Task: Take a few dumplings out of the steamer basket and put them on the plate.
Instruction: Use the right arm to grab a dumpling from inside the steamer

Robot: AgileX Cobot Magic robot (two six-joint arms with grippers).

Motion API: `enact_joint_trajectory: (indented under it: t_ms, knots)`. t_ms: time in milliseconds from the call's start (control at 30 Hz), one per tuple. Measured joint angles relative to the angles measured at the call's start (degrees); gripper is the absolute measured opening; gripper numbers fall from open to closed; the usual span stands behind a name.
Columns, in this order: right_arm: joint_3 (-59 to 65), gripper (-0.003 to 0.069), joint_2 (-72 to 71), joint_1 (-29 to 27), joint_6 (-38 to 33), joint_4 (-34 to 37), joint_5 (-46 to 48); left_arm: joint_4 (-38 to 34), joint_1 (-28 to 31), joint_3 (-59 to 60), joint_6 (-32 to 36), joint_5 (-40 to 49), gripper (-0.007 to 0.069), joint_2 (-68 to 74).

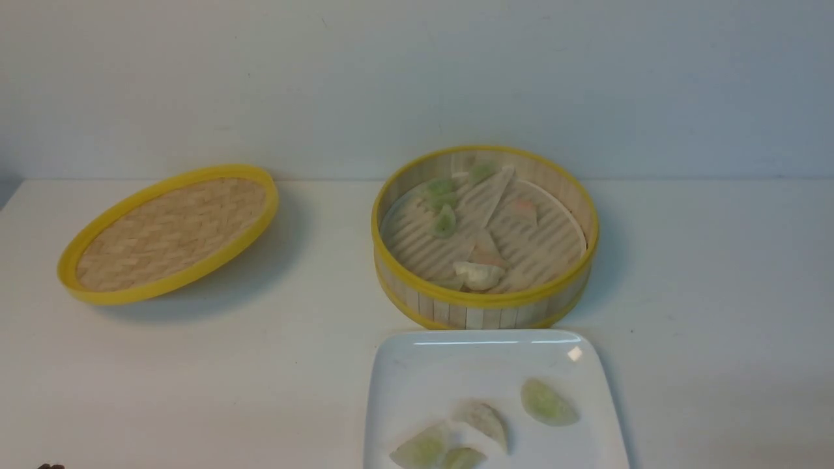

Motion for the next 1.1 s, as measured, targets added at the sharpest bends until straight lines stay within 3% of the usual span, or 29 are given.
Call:
enact_joint_trajectory:
  t_ms: [100,300,767,900,1100]
  knots:
    - [0.0,-0.0015,0.0,0.0,2.4,3.5,-3.7,0.0,0.0,0.0,0.0,0.0,-0.0006,0.0]
    - [0.0,-0.0015,0.0,0.0,12.4,18.1,-13.2,0.0,0.0,0.0,0.1,0.0,-0.0006,0.0]
    - [-0.4,-0.0015,0.0,0.0,13.9,19.6,-14.7,0.0,0.0,0.0,0.2,0.0,-0.0006,0.0]
    - [-6.8,-0.0015,0.5,0.0,13.2,18.0,-9.7,0.0,0.0,0.0,0.2,0.0,-0.0006,0.0]
    - [-27.2,-0.0015,13.0,0.1,4.6,14.1,9.2,0.0,0.0,0.1,0.2,-0.9,-0.0006,0.0]
